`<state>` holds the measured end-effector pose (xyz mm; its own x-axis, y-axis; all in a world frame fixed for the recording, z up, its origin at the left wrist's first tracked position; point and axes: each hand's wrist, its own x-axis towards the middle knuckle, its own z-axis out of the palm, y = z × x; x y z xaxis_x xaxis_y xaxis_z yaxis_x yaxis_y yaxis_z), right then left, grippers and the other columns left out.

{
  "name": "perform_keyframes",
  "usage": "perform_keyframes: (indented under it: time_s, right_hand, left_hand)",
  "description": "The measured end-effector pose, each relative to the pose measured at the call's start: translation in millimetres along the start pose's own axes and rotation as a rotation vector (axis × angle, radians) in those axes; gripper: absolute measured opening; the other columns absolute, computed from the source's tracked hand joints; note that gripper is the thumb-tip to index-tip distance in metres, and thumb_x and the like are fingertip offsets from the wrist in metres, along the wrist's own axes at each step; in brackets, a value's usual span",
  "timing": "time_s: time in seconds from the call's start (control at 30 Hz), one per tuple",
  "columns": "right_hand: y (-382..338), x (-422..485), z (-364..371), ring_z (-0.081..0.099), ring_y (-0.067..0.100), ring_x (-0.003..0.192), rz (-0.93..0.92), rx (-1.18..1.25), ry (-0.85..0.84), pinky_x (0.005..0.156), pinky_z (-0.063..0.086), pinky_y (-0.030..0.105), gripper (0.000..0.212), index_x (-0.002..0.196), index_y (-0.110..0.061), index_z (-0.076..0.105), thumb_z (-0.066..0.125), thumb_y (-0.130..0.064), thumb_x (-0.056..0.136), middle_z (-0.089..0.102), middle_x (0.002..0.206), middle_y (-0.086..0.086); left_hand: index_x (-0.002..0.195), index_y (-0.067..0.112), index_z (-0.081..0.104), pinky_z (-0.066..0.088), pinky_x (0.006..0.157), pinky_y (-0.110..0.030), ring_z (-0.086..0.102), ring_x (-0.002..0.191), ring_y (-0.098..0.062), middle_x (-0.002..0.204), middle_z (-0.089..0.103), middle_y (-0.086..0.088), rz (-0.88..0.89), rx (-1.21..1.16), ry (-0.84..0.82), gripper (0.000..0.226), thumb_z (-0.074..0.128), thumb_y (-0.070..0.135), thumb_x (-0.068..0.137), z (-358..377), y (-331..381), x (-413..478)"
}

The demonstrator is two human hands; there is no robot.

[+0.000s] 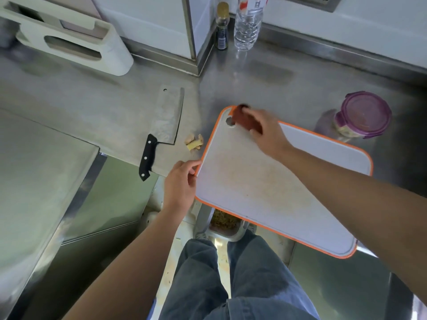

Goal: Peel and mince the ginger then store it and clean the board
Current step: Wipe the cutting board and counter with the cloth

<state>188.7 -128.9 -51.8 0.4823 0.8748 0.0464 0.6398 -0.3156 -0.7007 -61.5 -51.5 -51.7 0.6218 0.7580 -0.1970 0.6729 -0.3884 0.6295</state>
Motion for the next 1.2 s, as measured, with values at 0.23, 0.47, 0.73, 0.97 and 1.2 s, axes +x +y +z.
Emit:
perform_keyframes:
  time_s: [0.23, 0.47, 0.73, 0.97, 1.2]
  right_hand:
    - [-21.9, -44.2, 0.7, 0.06, 0.015, 0.09, -0.102, 0.071, -0.78, 0.088, 0.044, 0.027, 0.051, 0.089, -0.019, 0.076, 0.045, 0.002, 0.054, 0.07, 0.094, 0.002]
    - [-40.6, -19.1, 6.0, 0.052, -0.002, 0.087, -0.106, 0.125, -0.44, 0.083, 0.037, 0.007, 0.061, 0.1, -0.014, 0.074, 0.039, 0.003, 0.054, 0.067, 0.097, -0.004]
    - [-35.9, -58.3, -10.4, 0.063, 0.01, 0.077, -0.059, -0.085, -1.059, 0.076, 0.051, 0.03, 0.048, 0.077, -0.015, 0.077, 0.048, 0.018, 0.059, 0.07, 0.077, -0.006]
    - [-40.4, -17.0, -21.3, 0.054, -0.015, 0.079, -0.057, 0.11, -0.441, 0.077, 0.038, 0.005, 0.057, 0.092, -0.011, 0.076, 0.04, 0.009, 0.053, 0.062, 0.084, -0.016]
    - [-29.9, -70.9, -8.6, 0.062, 0.02, 0.091, -0.017, -0.036, -0.761, 0.083, 0.045, 0.029, 0.055, 0.087, -0.016, 0.077, 0.047, 0.019, 0.058, 0.071, 0.092, 0.003]
  left_hand:
    - [0.093, 0.016, 0.077, 0.057, 0.073, -0.034, 0.068, 0.068, -0.014, 0.077, 0.073, 0.003, -0.2, -0.204, -0.041, 0.02, 0.073, 0.005, 0.077, -7.6, -9.5, 5.8]
    - [0.095, 0.014, 0.077, 0.057, 0.073, -0.029, 0.07, 0.069, -0.014, 0.083, 0.075, -0.002, -0.266, -0.263, -0.061, 0.019, 0.072, 0.005, 0.079, -10.1, -8.3, 5.9]
    - [0.096, 0.016, 0.077, 0.058, 0.073, -0.031, 0.07, 0.069, -0.015, 0.078, 0.074, 0.002, -0.275, -0.267, -0.045, 0.019, 0.07, 0.006, 0.082, -11.0, -4.2, 3.1]
    - [0.097, 0.015, 0.077, 0.058, 0.077, -0.033, 0.069, 0.073, -0.016, 0.083, 0.075, 0.0, -0.273, -0.261, -0.032, 0.018, 0.07, 0.006, 0.082, -8.8, -4.9, 2.7]
    - [0.093, 0.016, 0.078, 0.051, 0.067, -0.026, 0.065, 0.069, -0.014, 0.08, 0.074, -0.002, -0.251, -0.168, -0.004, 0.016, 0.07, 0.008, 0.081, -6.6, 0.2, 3.6]
